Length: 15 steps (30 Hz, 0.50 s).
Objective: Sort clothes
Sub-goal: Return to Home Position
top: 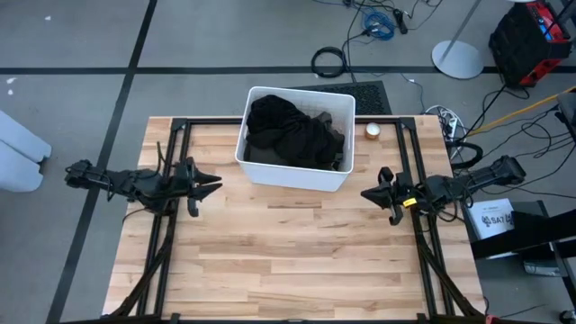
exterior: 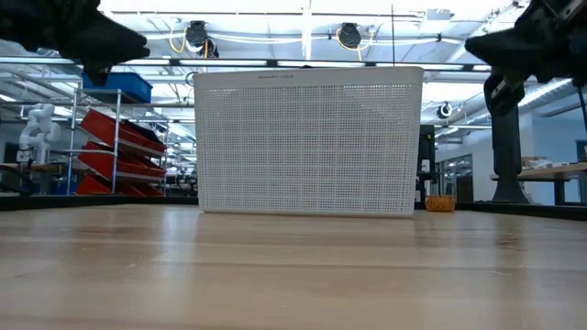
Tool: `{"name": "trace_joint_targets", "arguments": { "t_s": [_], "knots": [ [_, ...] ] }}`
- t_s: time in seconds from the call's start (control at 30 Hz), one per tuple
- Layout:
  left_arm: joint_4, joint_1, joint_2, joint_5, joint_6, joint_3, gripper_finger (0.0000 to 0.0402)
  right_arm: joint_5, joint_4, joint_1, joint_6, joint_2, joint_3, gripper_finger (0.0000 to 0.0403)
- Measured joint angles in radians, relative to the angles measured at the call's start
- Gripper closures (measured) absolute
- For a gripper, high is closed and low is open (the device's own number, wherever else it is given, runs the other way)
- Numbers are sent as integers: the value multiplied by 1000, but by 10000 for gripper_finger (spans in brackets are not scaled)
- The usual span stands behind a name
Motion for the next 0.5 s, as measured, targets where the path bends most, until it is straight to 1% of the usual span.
{"name": "trace_joint_targets", "arguments": {
  "t_s": [0.07, 0.17, 0.3, 0.37, 0.43, 0.5],
  "knots": [
    [3, 0, -28, -4, 0, -26, 293, 0, 5, -1, 16, -1, -23, 403],
    [4, 0, -59, -8, 0, -57, 293, -12, -41, -1, 52, 0, -21, 403],
    [1, 0, -86, -9, 1, -101, 293, -57, -66, -1, 30, -1, -20, 403],
    [3, 0, -93, -9, 1, -116, 293, -64, -105, -1, 20, -1, -20, 403],
    [4, 0, -98, -9, 1, -130, 293, -66, -142, -1, 32, -1, -20, 403],
    [7, 0, -102, -8, 2, -141, 293, -91, -160, -2, 39, -1, -20, 403]
  ]
}}
